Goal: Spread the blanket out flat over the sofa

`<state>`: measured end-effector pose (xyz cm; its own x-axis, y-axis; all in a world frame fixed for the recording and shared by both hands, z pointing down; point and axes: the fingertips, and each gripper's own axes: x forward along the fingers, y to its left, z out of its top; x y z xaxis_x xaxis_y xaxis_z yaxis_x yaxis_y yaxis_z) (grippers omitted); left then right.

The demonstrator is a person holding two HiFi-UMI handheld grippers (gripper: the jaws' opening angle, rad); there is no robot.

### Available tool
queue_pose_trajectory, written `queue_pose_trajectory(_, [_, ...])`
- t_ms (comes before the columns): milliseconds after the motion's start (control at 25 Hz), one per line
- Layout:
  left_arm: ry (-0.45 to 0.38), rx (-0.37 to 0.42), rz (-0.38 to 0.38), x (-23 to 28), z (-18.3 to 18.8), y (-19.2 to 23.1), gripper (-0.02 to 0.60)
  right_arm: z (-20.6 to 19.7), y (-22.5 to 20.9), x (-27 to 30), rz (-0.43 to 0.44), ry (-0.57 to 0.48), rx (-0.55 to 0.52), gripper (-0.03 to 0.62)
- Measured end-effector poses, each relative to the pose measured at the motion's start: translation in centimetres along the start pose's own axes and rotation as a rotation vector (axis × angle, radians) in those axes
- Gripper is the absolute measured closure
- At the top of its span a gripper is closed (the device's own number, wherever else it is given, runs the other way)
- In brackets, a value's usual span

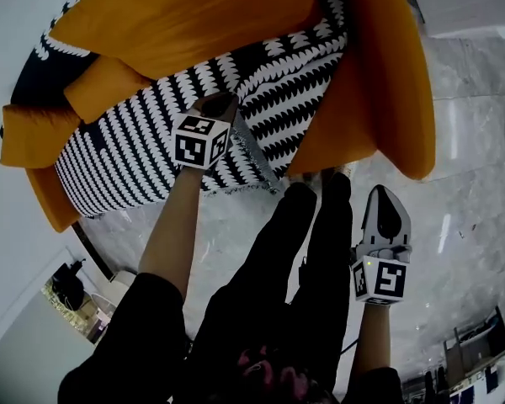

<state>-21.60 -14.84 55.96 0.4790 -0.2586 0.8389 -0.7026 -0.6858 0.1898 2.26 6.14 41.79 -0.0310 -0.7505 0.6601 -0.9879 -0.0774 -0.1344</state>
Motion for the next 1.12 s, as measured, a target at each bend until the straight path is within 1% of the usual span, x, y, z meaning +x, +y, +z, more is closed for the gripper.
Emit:
queue_pose_trajectory(320, [0.005, 0.065, -0.059, -0.5, 0.1, -5.1, 0.555, -2.0, -2.4, -4.2, -0.099, -0.03, 0.074, 0.574])
queue_pose_trajectory(520, [0.008, 0.102, -0.083, 1.4, 1.4, -10.9, 0.555, -3.7, -7.2, -5.9, -0.126, -0.047, 0.115, 0.574])
queue_pose_trajectory(800, [-0.008, 0.169, -0.13, 0.8, 2.6, -17.2, 0.555, -5.3, -9.0, -9.0, -0.154, -0.068, 0.144, 0.574])
queue_pose_trajectory(960, [0.0, 0.202, -0.154, 1.1, 2.5, -21.6, 0.555, -6.4, -11.5, -11.2, -0.171, -0.092, 0.193, 0.574])
queue_pose_trajectory(1120, [0.018, 0.246, -0.183, 1.3, 2.2, -25.6, 0.555, -6.9, -13.9, -13.0, -0.195, -0.111, 0.22, 0.574])
